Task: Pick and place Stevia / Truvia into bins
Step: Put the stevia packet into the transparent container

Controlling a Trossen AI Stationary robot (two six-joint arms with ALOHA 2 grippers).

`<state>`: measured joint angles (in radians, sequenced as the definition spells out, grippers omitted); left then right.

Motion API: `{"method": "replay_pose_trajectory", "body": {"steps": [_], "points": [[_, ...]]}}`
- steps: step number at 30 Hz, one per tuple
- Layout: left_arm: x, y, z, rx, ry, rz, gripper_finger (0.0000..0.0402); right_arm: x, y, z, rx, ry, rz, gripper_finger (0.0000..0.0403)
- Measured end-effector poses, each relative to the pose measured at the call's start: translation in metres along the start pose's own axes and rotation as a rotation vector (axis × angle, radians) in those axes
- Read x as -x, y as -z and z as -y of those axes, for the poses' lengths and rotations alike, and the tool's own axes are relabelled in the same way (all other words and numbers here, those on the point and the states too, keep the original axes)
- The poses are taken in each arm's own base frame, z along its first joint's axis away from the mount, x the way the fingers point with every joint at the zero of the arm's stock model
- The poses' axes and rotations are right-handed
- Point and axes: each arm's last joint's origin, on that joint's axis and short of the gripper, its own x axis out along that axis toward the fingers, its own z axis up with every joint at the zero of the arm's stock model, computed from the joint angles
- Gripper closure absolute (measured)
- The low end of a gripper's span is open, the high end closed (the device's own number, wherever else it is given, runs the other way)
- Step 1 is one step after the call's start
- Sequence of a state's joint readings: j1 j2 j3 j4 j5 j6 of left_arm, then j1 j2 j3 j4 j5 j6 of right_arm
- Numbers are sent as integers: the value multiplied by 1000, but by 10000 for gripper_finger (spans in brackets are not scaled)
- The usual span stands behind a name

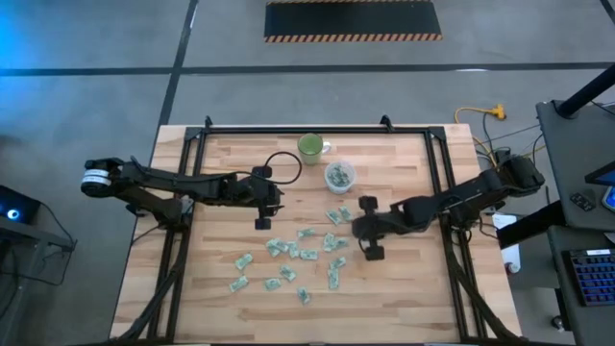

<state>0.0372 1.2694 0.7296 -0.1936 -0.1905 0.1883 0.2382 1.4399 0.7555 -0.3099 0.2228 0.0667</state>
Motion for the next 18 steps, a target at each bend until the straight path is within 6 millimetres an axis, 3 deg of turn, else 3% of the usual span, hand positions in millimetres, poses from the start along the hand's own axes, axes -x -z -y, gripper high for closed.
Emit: {"method": "replay_pose_trajectory", "body": {"steps": [7,13,18], "points": [[-1,2,1,25,1,-7,243,18,-37,26,159,431,73,394],[-3,8,2,25,4,-23,243,27,-57,72,16,583,92,394],[-3,7,2,48,4,-23,243,26,-52,108,-161,653,84,394]]}}
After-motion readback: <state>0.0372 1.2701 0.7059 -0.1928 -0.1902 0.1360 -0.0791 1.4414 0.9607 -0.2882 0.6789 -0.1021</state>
